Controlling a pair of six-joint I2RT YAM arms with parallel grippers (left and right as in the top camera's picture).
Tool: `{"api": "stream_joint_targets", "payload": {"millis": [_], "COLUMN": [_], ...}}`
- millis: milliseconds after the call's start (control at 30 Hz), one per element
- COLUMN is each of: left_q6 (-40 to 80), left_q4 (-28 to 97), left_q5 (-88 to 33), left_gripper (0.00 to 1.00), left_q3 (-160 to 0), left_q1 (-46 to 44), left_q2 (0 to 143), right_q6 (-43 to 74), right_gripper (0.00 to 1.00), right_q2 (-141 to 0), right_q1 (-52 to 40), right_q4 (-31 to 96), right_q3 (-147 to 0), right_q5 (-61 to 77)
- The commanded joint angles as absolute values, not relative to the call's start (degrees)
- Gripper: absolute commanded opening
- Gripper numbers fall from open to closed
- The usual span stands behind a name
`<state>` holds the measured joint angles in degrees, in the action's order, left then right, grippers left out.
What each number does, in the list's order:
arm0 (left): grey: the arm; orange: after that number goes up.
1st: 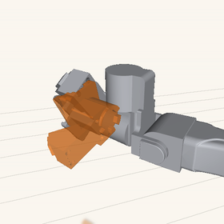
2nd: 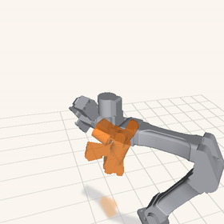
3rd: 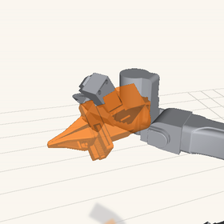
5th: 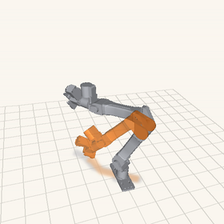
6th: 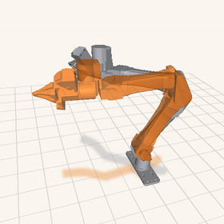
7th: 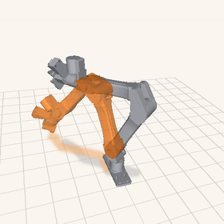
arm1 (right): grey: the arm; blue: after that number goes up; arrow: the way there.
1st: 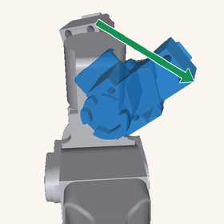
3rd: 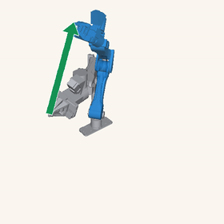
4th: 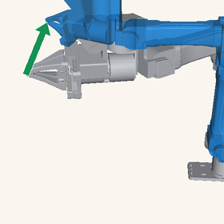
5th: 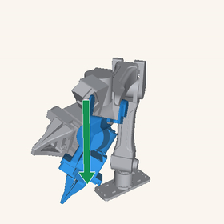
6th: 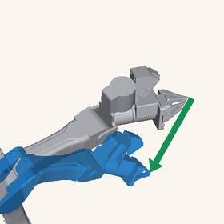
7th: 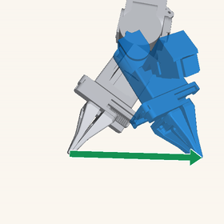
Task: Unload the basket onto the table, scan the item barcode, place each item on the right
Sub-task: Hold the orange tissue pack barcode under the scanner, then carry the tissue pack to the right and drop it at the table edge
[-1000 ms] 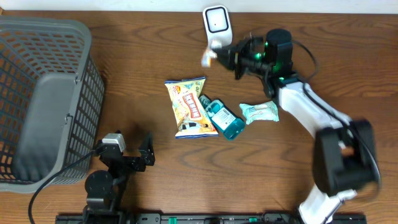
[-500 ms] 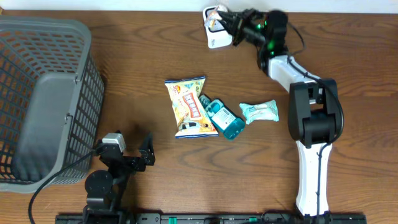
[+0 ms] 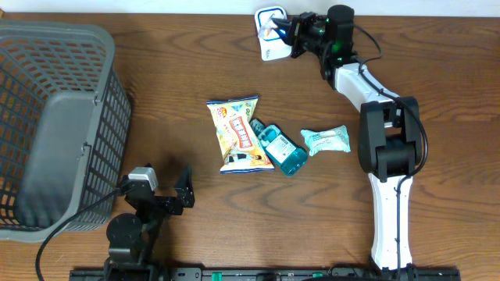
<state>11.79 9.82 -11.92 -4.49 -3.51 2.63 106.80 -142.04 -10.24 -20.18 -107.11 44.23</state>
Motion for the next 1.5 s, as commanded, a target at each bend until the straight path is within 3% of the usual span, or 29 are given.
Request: {"api": "stream_joint_targets", "payload": {"millis": [0,133,267,367,467,500,633,733,1167,1233,1267,1300,1367,1433,1467], "left_q6": [11.0,11.0,11.0,11.0,11.0,11.0,11.0,11.0,11.0,11.0,11.0,11.0,11.0,11.0,11.0], "left_q4": [11.0,11.0,11.0,11.0,11.0,11.0,11.0,11.0,11.0,11.0,11.0,11.0,11.0,11.0,11.0], "left_q5": [-12.7,-12.7,-12.6,-12.6,-12.7,-12.7,-12.7,-12.6,-12.6,-12.7,-12.6,-12.7,-12.6,-12.6,-12.6], "left_gripper": [0.98,0.98,0.98,0.98,0.98,0.98,0.98,0.98,0.98,0.98,0.98,0.98,0.98,0.98,0.98], "left_q3": [-3.5,-3.5,-3.5,-3.5,-3.5,-3.5,-3.5,-3.5,-3.5,-3.5,-3.5,-3.5,-3.5,-3.5,-3.5], "left_q1": [-3.7,-3.7,-3.7,-3.7,-3.7,-3.7,-3.7,-3.7,-3.7,-3.7,-3.7,-3.7,-3.7,-3.7,-3.7], "left_q2": [2.4,2.4,2.4,2.4,2.4,2.4,2.4,2.4,2.4,2.4,2.4,2.4,2.4,2.4,2.4], "right_q6": [91.0,79.4,65.9,58.5,58.5,60.1,60.8,60.8,57.1,56.9,55.6,53.9,50.8,47.2,45.2], "right_gripper": [0.02,0.02,0.02,0.02,0.02,0.01,0.01,0.01,0.02,0.20,0.37,0.47,0.55,0.79,0.85], "right_q2": [-138.5,-128.8,-116.7,-107.5,-103.0,-102.2,-104.1,-107.5,-130.6,-130.8,-130.4,-129.9,-128.6,-126.2,-124.3], "right_q1": [-9.8,-7.9,-4.4,-1.2,0.1,0.8,3.8,7.5,27.0,29.4,31.1,32.1,33.6,35.2,36.1], "right_q4": [-13.9,-2.7,21.4,42.6,53.5,58.2,61.5,61.3,60.9,60.4,60.7,60.7,60.9,62.0,62.8], "right_q3": [-108.8,-108.8,-108.8,-108.8,-108.8,-108.8,-106.9,-104.9,-104.3,-104.4,-105.5,-106.3,-107.6,-109.5,-110.7], "right_q5": [45.9,48.3,40.8,16.3,-11.7,-28.6,-52.4,-58.0,-56.1,-52.9,-50.0,-47.8,-42.9,-35.0,-29.2]}}
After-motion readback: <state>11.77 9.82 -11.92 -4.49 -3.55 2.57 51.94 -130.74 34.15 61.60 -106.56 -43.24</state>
